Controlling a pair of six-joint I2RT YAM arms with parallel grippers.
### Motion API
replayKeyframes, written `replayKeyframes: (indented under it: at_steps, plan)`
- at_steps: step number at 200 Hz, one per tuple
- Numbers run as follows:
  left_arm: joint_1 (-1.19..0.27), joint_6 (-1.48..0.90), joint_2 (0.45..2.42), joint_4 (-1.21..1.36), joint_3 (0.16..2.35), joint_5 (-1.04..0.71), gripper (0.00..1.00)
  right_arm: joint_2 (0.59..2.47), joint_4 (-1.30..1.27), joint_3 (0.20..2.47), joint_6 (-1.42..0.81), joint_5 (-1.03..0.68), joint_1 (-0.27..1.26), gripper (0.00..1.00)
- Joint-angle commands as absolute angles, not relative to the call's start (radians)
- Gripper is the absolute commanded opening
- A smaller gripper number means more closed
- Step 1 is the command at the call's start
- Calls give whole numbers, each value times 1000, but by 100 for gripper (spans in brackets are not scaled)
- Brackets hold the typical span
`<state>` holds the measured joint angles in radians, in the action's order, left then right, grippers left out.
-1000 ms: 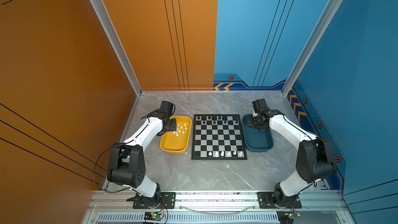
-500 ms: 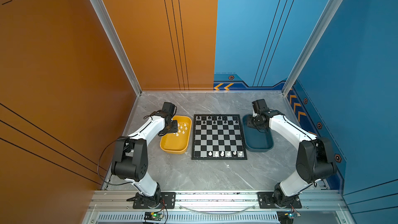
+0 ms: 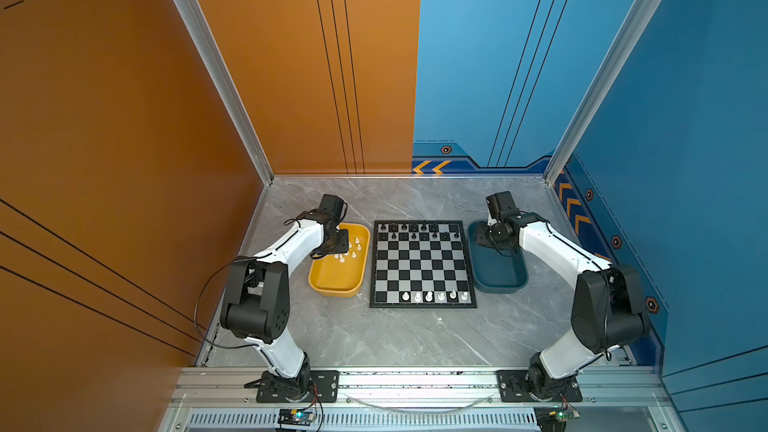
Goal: Set up the chess pieces on the board
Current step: 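Close the left gripper on a white pawn in the yellow tray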
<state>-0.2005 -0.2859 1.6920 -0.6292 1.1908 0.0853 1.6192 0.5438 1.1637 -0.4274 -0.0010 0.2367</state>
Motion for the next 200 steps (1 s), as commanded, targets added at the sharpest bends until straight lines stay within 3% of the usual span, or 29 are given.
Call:
replayKeyframes:
  at_steps: [1, 200]
  plan:
    - [-216, -290, 1728, -643, 1218, 53, 47, 1614, 535, 1162, -440, -17, 244, 35]
    - [-233, -305, 1812, -652, 1239, 52, 30, 1628, 537, 1158, -437, -14, 244, 35]
